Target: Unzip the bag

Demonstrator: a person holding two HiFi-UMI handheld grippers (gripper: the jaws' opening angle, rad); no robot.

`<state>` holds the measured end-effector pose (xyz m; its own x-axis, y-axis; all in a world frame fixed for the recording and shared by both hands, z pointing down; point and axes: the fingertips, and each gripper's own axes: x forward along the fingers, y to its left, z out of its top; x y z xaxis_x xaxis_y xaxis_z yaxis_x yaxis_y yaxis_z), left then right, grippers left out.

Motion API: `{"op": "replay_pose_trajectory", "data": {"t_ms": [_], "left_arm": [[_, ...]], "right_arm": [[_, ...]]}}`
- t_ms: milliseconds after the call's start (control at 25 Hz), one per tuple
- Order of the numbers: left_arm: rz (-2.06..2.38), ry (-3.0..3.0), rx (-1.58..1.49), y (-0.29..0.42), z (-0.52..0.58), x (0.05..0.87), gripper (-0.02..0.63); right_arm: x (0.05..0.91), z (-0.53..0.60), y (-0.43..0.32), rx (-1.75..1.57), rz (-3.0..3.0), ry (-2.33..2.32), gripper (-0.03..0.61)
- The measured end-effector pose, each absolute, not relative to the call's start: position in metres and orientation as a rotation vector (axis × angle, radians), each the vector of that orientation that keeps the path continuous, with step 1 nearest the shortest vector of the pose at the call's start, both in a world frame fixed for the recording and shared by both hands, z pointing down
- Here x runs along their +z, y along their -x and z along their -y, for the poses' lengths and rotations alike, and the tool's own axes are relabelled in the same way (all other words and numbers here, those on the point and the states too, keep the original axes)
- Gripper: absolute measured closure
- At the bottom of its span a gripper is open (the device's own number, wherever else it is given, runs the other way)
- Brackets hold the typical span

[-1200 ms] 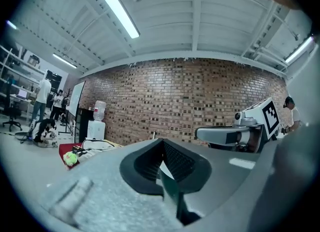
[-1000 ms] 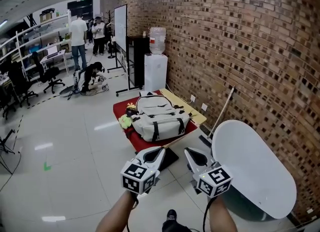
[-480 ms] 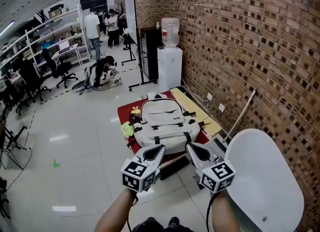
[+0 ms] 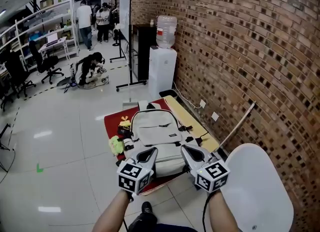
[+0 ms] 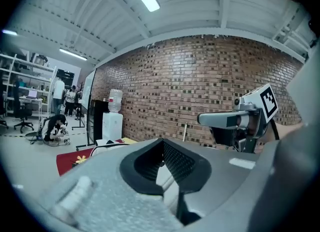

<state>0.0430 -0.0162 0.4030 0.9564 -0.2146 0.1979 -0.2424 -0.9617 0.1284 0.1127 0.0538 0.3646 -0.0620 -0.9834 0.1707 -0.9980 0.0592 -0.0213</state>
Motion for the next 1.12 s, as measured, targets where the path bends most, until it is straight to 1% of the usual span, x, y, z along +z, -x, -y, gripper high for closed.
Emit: {"op": "replay_pose_trajectory", "data": {"t_ms": [360,600,800,1000,1120], "left_arm": [[0.348,-2.855,0.355,-0.066,0.09,0.439,0.611],[0.458,-2.813,0.403,-0.079,0.13,0.464,0.611],[0.577,-2.765,0.426,-0.096,0.146,0.47,0.611],[0.746,-2.716,0.569,-0.101,0.16,0.49,0.611],[0.829,-2.677,0.587,-0.096,0.167,0.493,0.609]], "right_arm": [[0.383,0.025,-0.149,0.288,2.124,-2.023,0.574],[0.4,0.073,-0.179,0.313,2.174,-1.925,0.573],[0.412,0.117,-0.198,0.307,2.3,-1.766,0.572],[0.417,0.162,-0.199,0.277,2.445,-1.578,0.571],[0.424,0.187,-0.184,0.29,2.51,-1.456,0.567]]}}
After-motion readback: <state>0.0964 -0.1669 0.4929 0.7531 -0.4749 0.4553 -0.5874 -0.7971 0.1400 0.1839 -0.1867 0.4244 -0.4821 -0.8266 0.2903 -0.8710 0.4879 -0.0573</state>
